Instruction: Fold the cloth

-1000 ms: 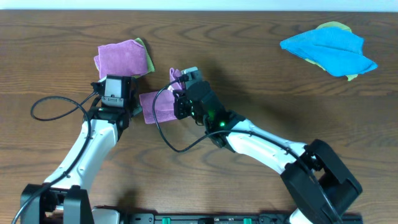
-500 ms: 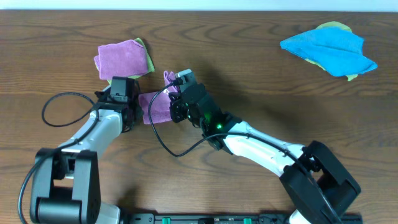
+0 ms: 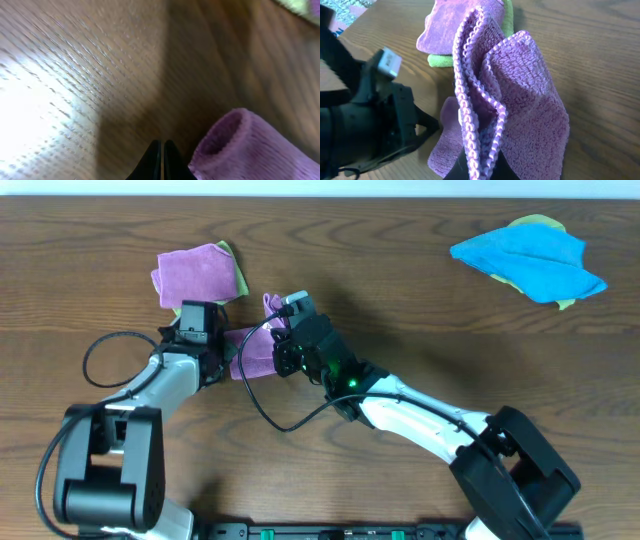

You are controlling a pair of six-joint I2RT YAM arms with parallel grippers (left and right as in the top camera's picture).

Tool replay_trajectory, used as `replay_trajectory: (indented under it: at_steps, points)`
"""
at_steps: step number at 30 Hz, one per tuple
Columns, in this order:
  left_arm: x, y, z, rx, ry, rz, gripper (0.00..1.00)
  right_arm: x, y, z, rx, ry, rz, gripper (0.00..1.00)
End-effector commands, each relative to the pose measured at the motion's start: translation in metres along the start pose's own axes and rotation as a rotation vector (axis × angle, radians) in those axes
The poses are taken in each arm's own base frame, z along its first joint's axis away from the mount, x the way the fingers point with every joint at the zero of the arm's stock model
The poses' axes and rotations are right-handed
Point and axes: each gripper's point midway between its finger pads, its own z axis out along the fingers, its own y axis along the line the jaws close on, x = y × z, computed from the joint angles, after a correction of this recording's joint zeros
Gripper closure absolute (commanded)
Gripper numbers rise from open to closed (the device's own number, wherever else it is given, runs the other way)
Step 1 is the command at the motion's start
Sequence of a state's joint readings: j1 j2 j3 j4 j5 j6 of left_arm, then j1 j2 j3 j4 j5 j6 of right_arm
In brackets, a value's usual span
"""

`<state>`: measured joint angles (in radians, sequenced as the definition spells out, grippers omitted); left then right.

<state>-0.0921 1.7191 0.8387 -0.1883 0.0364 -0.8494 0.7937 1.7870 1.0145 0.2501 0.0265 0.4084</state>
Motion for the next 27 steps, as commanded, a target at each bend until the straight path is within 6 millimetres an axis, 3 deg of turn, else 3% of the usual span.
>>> replay_trajectory:
  at_steps: [1, 9, 23, 27]
  points:
    - [0.002, -0.003, 0.009, 0.006, 0.030, -0.028, 0.94, -0.012, 0.008, 0.003, -0.010, -0.027, -0.016, 0.99]
    - [0.005, -0.011, 0.017, 0.048, 0.054, -0.046, 0.94, -0.029, 0.019, 0.003, -0.043, -0.056, -0.023, 0.99]
    - [0.008, -0.021, 0.016, 0.097, 0.078, -0.044, 0.94, -0.005, 0.058, 0.031, -0.120, 0.006, -0.058, 0.99]
    - [0.006, -0.023, 0.014, 0.103, 0.072, -0.021, 0.94, 0.002, 0.055, 0.035, -0.107, 0.037, -0.061, 0.99]
